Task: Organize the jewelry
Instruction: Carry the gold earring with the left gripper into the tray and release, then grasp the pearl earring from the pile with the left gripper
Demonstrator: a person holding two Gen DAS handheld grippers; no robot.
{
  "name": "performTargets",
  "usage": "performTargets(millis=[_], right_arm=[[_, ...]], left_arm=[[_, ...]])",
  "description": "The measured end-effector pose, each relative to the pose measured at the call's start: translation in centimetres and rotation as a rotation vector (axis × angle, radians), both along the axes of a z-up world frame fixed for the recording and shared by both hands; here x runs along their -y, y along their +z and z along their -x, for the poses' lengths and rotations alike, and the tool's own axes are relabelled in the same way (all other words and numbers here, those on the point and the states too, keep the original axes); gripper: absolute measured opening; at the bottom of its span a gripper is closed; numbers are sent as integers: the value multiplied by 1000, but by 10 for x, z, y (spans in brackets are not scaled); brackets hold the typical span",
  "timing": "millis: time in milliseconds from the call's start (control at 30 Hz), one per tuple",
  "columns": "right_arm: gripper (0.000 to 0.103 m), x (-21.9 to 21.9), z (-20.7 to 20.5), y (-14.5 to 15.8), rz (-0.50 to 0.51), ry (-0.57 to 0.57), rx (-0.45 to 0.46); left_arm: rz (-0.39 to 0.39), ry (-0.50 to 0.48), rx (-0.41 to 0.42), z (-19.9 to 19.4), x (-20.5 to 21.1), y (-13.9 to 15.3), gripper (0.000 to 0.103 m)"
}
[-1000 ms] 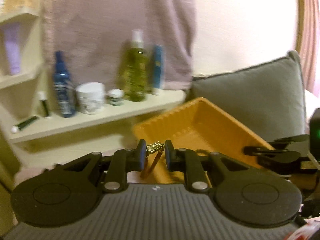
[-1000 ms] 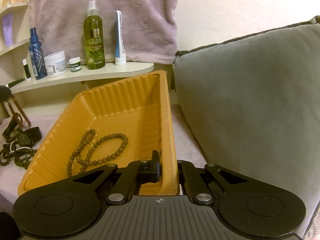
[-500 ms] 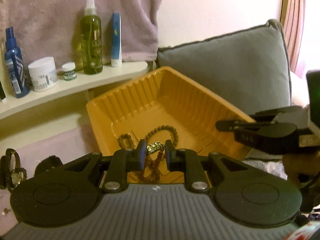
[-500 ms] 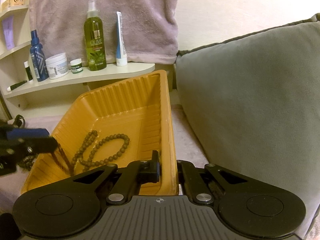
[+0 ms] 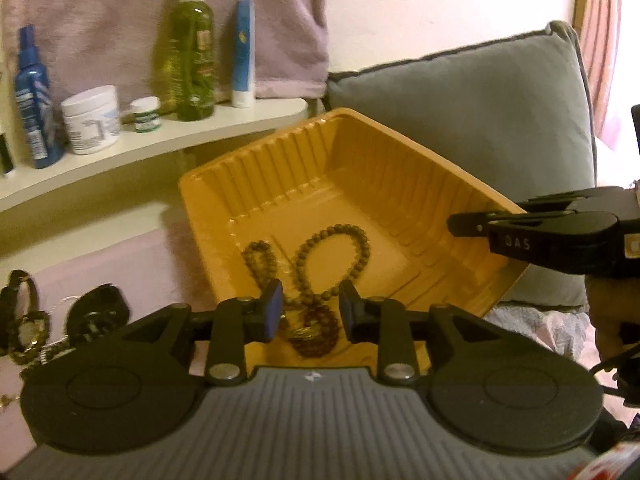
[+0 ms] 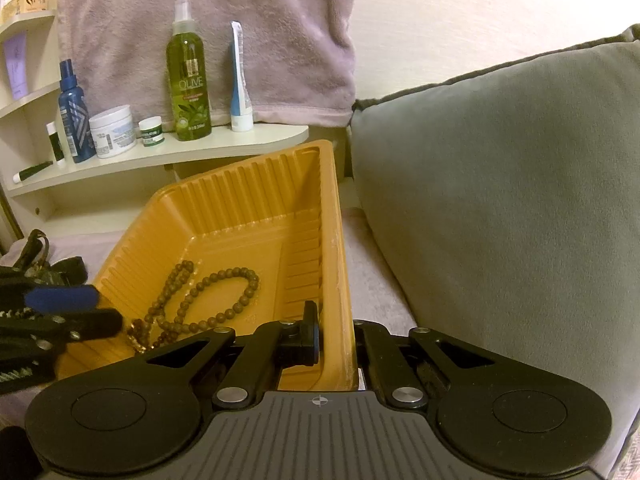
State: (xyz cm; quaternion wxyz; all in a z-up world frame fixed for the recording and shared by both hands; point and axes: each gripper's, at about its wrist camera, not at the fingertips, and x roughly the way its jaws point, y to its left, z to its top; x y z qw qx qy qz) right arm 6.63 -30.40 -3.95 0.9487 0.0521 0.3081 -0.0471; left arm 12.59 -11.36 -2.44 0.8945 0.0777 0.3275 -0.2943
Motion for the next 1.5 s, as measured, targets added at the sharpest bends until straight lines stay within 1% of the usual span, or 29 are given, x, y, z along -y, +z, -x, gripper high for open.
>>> performTargets(millis=[100,167,267,367,467,500,600,700,933,1000,1200,1333,1500], right_arm=[[3,-1,0,0,2,1,1],[3,0,0,0,1,1,1],[3,0,0,0,4,2,-1],[3,0,-2,0,8,2,-5],[3,-1,-2,1,15,3,-6],[3,-1,-2,1,18,3,-7],[3,-1,-1,0,23,-1,-9],[3,-2,-2,0,29,-1,-13],[3,-4,-3,2,41,-5,-18],[3,-4,-3,2,42,-5,-19],[3,-4,-4,2,44,-6,-20],[3,-4,-4,2,43,-5,-19],[3,-4,-4,2,43,-5,-18]], left_arm=[[-1,61,28,6,-17,6,28],[-5,123,43,10,-33,9,28],[-32,240,75,15,-66,9,28],[-85,369,110,16,-104,3,28],[-114,490,91,10,-140,-7,28],[-132,526,97,7,-152,-12,28],[-160,587,78,-3,-178,-24,28],[-176,598,65,-9,-193,-36,28],[-200,567,42,-25,-196,-55,27],[-201,565,47,-26,-196,-58,27],[-200,564,37,-31,-200,-60,20],[-207,548,36,-30,-197,-60,11],[-202,555,27,-28,-196,-57,8]])
